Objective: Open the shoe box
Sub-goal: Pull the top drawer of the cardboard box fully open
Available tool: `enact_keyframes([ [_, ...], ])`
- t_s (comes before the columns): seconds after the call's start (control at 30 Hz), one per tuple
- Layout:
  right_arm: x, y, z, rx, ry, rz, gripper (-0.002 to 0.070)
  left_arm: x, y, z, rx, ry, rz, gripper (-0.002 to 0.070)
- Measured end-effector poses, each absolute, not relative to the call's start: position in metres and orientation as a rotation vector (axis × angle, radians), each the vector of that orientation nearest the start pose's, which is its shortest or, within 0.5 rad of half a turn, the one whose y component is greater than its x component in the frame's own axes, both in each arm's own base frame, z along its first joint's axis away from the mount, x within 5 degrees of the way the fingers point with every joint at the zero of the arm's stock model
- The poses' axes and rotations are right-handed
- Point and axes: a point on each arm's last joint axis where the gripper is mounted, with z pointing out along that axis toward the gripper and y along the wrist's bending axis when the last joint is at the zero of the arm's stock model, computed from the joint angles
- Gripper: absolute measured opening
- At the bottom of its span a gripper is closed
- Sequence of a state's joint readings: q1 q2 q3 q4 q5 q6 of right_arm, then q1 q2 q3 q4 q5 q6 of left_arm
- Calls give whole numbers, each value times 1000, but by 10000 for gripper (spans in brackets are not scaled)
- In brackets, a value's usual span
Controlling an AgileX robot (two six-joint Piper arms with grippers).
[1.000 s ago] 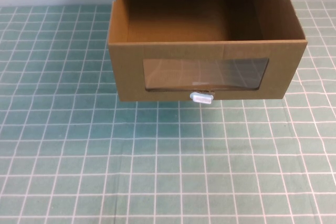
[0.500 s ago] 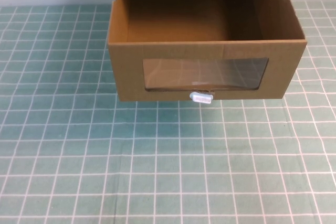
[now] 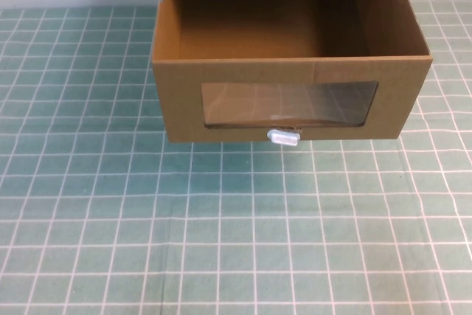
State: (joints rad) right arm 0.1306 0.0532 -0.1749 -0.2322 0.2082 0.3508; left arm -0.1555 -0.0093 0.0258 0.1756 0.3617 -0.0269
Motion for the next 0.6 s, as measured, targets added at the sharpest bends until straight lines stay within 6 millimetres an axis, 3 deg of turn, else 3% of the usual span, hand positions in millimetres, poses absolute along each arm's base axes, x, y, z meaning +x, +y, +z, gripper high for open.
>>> enact_keyframes([
  [0.3, 56, 0, 190, 60, 1696, 95, -13, 53, -3, 173, 228, 1841, 45, -5],
  [0.6, 55, -1, 182, 104, 1752, 90, -13, 53, -3, 173, 228, 1841, 45, -5],
])
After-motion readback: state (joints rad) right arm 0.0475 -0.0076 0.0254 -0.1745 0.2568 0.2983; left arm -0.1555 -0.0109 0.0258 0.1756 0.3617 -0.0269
